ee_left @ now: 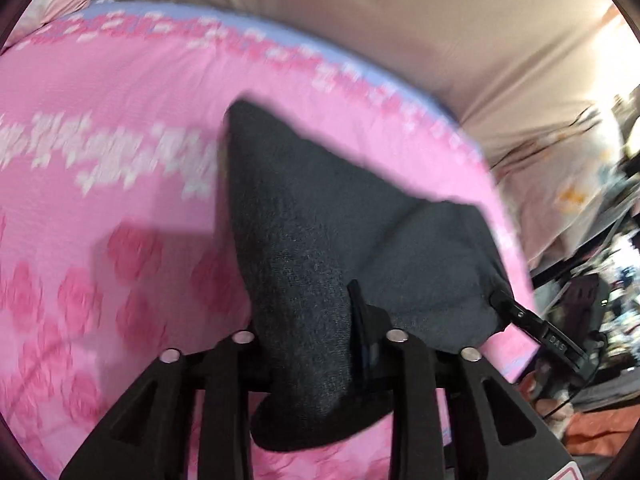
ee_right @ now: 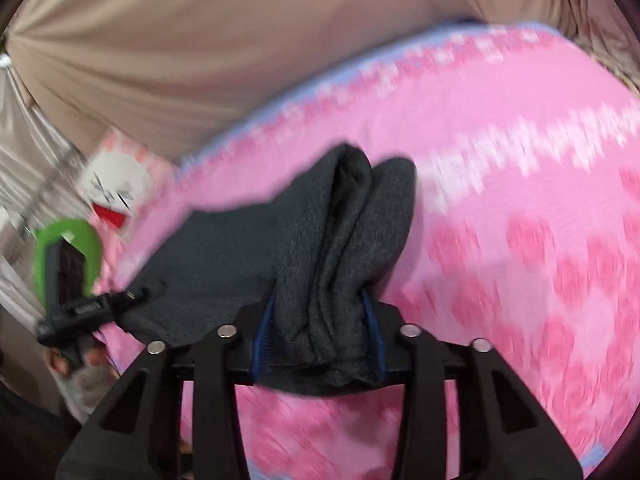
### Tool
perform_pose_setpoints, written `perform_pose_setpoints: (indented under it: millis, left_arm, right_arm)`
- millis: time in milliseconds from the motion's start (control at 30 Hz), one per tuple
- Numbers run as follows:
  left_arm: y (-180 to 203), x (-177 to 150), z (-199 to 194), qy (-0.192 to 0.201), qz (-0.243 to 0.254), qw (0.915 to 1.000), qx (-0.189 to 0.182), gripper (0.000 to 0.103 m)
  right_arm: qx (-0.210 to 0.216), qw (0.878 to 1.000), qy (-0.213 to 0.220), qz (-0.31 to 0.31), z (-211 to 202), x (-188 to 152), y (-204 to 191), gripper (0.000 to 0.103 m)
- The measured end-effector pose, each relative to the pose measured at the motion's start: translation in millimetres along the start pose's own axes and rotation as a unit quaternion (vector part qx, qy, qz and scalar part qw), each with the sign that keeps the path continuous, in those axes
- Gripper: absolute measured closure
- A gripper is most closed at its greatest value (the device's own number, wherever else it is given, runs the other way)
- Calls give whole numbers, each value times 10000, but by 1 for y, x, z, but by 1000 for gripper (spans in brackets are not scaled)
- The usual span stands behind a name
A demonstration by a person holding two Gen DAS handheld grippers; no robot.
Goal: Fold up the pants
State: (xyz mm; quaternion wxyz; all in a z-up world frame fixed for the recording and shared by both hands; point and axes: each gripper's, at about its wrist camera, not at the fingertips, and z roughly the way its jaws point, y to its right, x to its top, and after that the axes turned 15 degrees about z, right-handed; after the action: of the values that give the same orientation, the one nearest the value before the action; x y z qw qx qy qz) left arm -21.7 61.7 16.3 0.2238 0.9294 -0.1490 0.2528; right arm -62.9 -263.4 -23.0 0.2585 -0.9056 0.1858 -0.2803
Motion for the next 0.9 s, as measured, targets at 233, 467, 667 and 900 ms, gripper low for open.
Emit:
perform_pose_setpoints:
  millis: [233,467,667,900]
  left_arm:
    - [1,-14,8,247,-204,9994,-145,24]
    - [7,-7,15,310,-103,9995,51,59]
    - [4,-7,-14,221,-86,9996,-128,81]
    - [1,-35,1,-2,-228,9996,-137,56]
  right_arm:
    - [377,9991,-3,203,1,-7,8,26]
    - [530,9980,76,331,17,4,-2,61]
    - [598,9980,159,92,-14,-5,-15,69]
    - [544,9978,-20,387,-6,-23,11,49]
